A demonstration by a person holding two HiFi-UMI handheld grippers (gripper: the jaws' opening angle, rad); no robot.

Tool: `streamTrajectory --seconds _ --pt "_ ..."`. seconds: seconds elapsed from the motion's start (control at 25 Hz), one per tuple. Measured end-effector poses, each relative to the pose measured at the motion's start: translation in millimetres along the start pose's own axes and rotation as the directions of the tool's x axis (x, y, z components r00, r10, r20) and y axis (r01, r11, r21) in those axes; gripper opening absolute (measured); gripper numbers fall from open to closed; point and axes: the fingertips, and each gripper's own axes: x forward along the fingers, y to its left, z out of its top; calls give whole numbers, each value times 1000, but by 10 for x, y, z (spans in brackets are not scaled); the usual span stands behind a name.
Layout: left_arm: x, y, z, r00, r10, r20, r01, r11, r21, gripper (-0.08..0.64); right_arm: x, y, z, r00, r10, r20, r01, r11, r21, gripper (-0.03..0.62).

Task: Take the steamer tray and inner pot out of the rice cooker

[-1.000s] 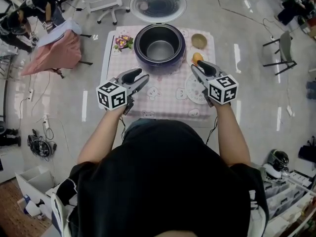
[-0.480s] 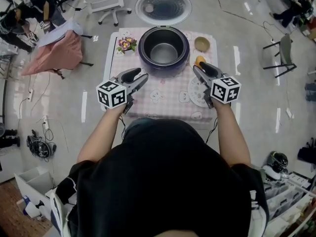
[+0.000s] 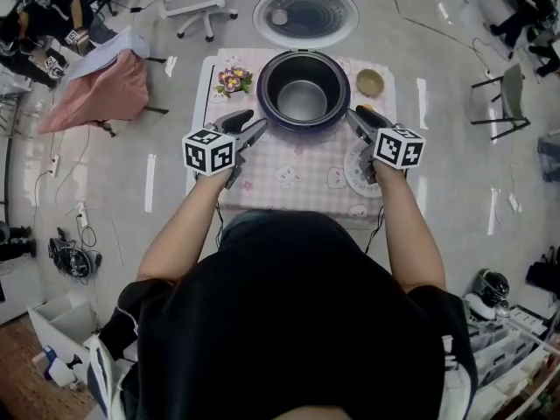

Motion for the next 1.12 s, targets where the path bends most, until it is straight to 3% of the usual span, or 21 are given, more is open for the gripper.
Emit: streamTrajectory --seconds 0.16,0.52,0.72,1.12 --pt "183 348 18 998 50 -40 -52 998 -41 207 303 -243 -67 998 -61 -33 62 998 28 163" --pt "733 839 29 984 126 -124 -128 992 -11 174 712 -540 -124 988 -131 -82 133 991 23 170" --pt "965 950 9 975 143 -169 -141 990 26 156 852 -670 -121 984 -147 -97 151 988 34 176" --pt "1167 1035 71 971 155 -184 -150 988 40 144 1029 -693 -119 977 -165 -133 161 986 -45 179"
